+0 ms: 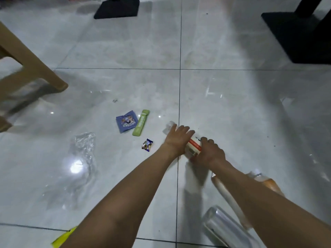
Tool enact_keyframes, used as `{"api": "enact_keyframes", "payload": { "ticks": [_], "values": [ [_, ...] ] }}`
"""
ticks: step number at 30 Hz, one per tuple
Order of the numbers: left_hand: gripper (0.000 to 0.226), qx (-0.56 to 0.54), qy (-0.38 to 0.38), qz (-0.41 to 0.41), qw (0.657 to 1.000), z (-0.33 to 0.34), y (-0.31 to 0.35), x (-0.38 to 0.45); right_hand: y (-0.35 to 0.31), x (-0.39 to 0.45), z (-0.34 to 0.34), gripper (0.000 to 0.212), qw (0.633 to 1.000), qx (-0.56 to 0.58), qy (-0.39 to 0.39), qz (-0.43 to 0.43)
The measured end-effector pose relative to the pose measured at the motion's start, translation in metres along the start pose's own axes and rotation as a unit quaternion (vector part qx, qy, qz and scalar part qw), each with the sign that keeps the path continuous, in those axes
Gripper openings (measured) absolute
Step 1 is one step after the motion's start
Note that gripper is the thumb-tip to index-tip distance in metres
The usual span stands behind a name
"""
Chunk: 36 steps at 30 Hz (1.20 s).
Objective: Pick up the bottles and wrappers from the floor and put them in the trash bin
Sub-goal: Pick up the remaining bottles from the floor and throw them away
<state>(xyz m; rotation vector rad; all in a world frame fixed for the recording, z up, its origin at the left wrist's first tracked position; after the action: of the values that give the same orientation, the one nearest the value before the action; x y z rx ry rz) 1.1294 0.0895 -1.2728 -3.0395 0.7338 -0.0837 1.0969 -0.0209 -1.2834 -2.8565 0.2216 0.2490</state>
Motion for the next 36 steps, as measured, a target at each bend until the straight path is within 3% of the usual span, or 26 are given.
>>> {"api": "enact_keyframes", "payload": {
  "ticks": [3,7,12,18,25,32,36],
  "values": [
    [0.067,0.000,0.016,-0.026,1.000,0.011,-0.002,-0.005,0.000,0.001,0.009,0.065,1.000,0.013,0.003,-0.015],
    [0.079,-0.012,-0.017,-0.022,1.000,-0.001,-0.012,-0.022,-0.015,-0.006,-0.003,0.065,0.997,-0.010,-0.002,-0.072],
    [0.076,-0.045,-0.007,-0.063,0.997,-0.081,-0.035,-0.051,-0.057,-0.032,-0.069,0.074,0.991,-0.014,-0.010,-0.136],
    [0.066,-0.056,0.014,-0.114,0.992,-0.238,-0.071,-0.094,-0.132,-0.079,-0.200,0.078,0.984,0.023,-0.030,-0.172],
    [0.073,-0.034,-0.072,-0.118,0.990,-0.472,-0.093,-0.160,-0.227,-0.190,-0.385,0.075,0.973,-0.001,-0.080,-0.217],
    [0.061,-0.052,-0.006,-0.186,0.981,-0.734,-0.116,-0.229,-0.334,-0.286,-0.618,0.082,0.953,-0.007,-0.066,-0.296],
    [0.057,-0.050,0.020,-0.225,0.973,-0.846,-0.118,-0.272,-0.379,-0.340,-0.711,0.077,0.937,-0.016,-0.042,-0.346]
  ]
}}
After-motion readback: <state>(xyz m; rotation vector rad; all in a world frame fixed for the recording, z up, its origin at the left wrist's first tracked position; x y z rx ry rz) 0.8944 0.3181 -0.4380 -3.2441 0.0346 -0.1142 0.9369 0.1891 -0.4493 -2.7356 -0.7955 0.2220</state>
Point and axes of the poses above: each hand's wrist, its own x-axis towards the middle knuckle, its own z-axis out of the palm, y = z × x, the point moved 7 cm from there along x, towards the middle knuckle, and after that the axes turned 15 degrees about y, right-handed, at the moved point
